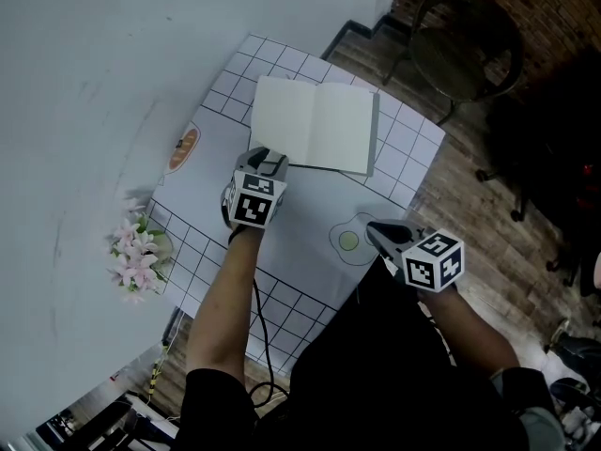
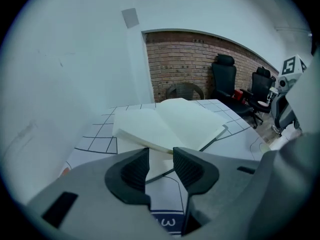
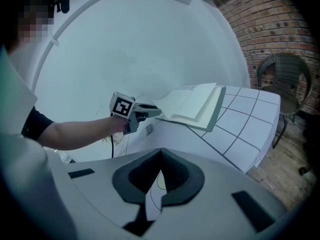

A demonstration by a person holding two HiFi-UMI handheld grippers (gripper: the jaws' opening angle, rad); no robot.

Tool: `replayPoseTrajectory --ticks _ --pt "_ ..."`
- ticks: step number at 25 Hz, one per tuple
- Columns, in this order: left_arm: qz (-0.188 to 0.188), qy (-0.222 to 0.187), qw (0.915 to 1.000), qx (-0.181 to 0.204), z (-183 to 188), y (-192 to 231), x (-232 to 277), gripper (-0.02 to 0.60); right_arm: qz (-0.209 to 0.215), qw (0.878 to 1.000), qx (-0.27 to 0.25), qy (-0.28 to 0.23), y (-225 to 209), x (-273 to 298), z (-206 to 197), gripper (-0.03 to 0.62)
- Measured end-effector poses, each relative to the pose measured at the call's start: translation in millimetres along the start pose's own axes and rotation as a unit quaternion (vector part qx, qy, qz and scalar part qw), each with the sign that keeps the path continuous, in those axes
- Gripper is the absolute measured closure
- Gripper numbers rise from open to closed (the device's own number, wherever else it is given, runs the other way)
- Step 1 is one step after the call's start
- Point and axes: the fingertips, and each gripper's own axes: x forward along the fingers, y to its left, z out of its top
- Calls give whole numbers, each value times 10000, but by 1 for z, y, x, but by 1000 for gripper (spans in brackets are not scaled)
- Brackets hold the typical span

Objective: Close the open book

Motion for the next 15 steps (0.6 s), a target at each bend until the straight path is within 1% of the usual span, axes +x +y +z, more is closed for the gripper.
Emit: replayPoseTrajectory --ticks 2,6,8,10,12,13,15 --pt "-14 -15 9998 -215 1 2 2 437 0 10000 -8 6 1 0 0 595" --pt "-99 -104 9957 -913 -1 7 4 437 -9 10000 3 18 0 -1 -2 595" --pt "4 2 9949 -1013 -7 11 3 437 -22 10000 23 25 -1 -2 -3 595" --pt "202 36 9953 -947 -11 14 -2 434 -21 10000 40 22 -1 -2 -3 595" --pt "380 -36 9961 -790 -12 14 -8 433 -7 10000 49 8 -1 -1 -2 595" --pt "434 -55 9970 -641 -12 10 -8 424 1 10000 47 2 -1 -1 -1 595" --pt "542 -77 9984 -160 -11 0 -10 413 26 10000 38 -3 1 -1 1 595"
